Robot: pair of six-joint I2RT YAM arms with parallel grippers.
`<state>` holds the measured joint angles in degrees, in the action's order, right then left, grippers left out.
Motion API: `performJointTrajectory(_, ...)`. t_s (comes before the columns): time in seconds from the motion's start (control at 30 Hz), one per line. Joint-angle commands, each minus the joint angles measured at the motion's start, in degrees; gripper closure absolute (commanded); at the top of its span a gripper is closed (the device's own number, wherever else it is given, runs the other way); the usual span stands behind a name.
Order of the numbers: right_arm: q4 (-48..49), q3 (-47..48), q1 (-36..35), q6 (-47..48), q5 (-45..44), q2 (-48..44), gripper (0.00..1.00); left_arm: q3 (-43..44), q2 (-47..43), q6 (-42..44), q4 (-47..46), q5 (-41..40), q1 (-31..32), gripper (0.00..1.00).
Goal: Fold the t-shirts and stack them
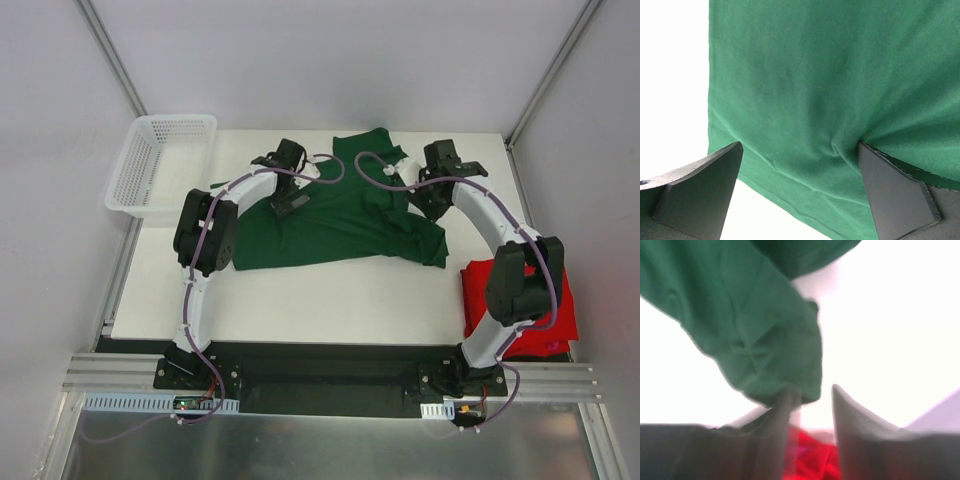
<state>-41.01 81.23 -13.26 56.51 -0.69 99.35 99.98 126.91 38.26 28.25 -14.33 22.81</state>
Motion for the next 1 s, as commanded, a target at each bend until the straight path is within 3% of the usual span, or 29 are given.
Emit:
performJointTrajectory(0.0, -7.0, 1.8, 1.3, 1.1, -0.5, -3.6, 0.90, -2.8, -0.2, 2.6, -1.1, -3.4, -0.9, 0.01)
performJointTrajectory(0.03, -8.5, 1.7, 1.6, 1.1, -0.2, -3.5, 0.99, -3.0, -0.3, 3.0, -1.5, -3.6, -1.0, 0.01)
performJointTrajectory(0.07, -9.2, 1.7, 1.7, 1.1, 0.2, -2.6, 0.98, -3.3, -0.2, 3.3, -1.9, -3.7, -1.1, 0.01)
performJointTrajectory(0.1, -9.9, 1.9, 2.6, 1.1, 2.5, -2.1, 0.90, -3.4, -0.3, 3.5, -2.2, -3.7, -1.3, 0.01)
performJointTrajectory(0.13, -10.7, 2.0, 3.0, 0.7, 3.6, -1.7, 0.67, -3.3, -0.4, 3.5, -2.3, -3.7, -1.3, 0.01)
performJointTrajectory(0.3, -9.1, 2.6, 3.7, -2.0, 13.2, -0.9, 0.30, -4.9, -1.6, 3.5, -2.6, -3.3, -1.3, 0.01)
performJointTrajectory(0.33, -7.4, 2.8, 3.7, -3.2, 14.2, -0.7, 0.13, -5.2, -1.7, 3.7, -2.8, -3.5, -1.4, 0.01)
performJointTrajectory(0.4, -5.4, 3.7, 3.6, -4.6, 16.2, -0.1, 0.02, -6.1, -2.0, 3.9, -3.0, -3.9, -1.4, 0.01)
performJointTrajectory(0.6, -0.5, 8.4, 3.2, -7.6, 18.0, 5.4, 0.00, -7.7, -2.5, 5.0, -4.7, -6.0, -2.2, 0.01)
performJointTrajectory(0.9, -0.6, 10.3, 2.7, -4.9, 12.7, 15.1, 0.30, -7.4, -3.8, 8.0, -6.8, -8.0, -4.9, 0.01)
performJointTrajectory(0.97, -0.9, 9.5, 2.9, -4.7, 12.8, 15.1, 0.43, -7.5, -4.0, 8.1, -6.9, -8.1, -5.1, 0.01)
